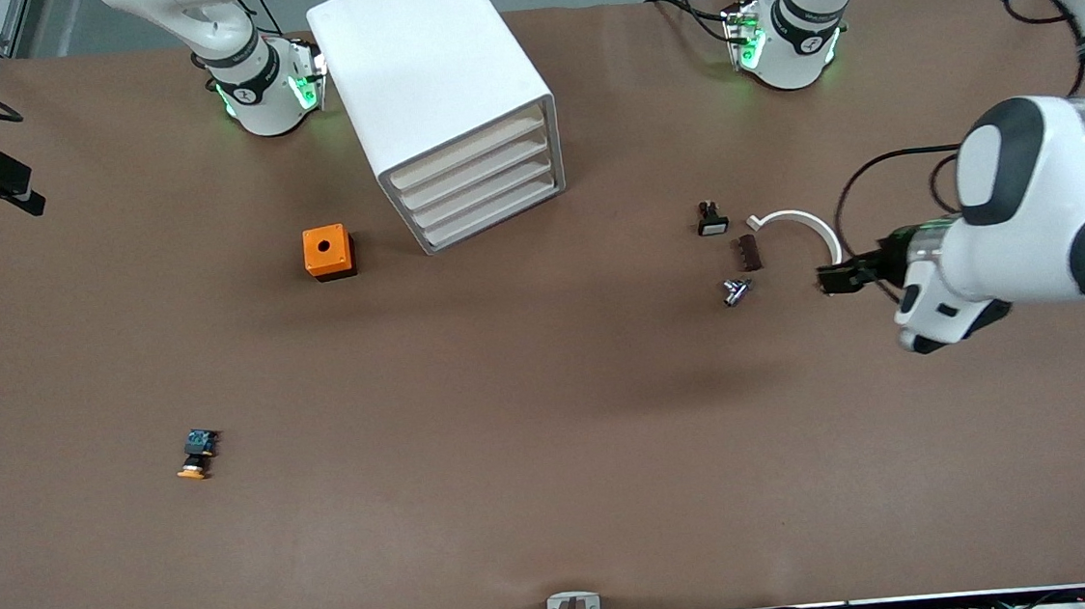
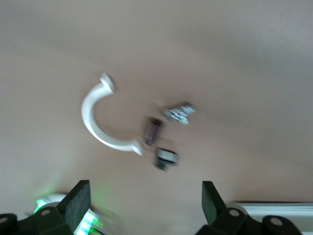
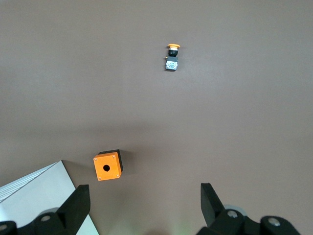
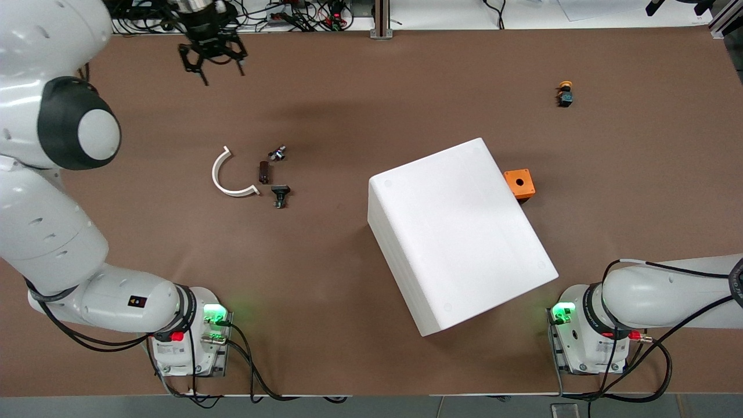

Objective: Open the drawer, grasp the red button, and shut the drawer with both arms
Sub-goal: 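Lower the left gripper onto the drawer handle and close it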

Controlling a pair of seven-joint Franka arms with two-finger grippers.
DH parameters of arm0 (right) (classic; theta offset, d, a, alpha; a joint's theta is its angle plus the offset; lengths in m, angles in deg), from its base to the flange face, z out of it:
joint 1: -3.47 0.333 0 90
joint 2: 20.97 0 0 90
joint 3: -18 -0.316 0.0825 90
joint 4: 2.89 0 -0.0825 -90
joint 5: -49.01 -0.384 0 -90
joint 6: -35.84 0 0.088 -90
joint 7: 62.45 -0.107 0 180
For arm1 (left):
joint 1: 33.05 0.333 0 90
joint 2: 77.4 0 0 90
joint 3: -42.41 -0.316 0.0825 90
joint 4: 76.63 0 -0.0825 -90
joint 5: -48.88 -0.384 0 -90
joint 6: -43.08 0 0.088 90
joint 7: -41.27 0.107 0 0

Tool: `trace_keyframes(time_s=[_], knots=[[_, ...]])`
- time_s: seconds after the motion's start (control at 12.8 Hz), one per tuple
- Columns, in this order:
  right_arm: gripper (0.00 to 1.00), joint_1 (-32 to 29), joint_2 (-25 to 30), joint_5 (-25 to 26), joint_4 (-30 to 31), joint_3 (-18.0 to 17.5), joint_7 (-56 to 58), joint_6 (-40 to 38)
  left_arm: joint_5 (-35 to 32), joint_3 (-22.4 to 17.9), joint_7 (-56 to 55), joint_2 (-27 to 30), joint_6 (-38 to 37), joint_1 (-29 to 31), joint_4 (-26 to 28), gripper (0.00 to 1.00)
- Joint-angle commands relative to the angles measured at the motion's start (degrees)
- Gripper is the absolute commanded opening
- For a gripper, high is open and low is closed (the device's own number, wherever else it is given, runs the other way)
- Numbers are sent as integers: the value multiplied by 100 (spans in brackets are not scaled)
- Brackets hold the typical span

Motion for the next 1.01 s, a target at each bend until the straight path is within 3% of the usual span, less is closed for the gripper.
trace_keyframes(time_s=[0.0,0.31,0.55,0.94], knots=[[100,13,78,-48,22,20,151,51,834,-33,-1892,-478,-289,-383,-462,100],[100,4,78,-48,22,29,364,78,2117,-15,-5268,-1119,-490,-990,-830,100],[100,-4,78,-66,31,29,364,157,3049,2,-7202,-1681,-517,-1307,-910,100],[100,-4,87,-180,57,38,364,166,3588,704,-9009,-2385,-517,-1386,-946,100]])
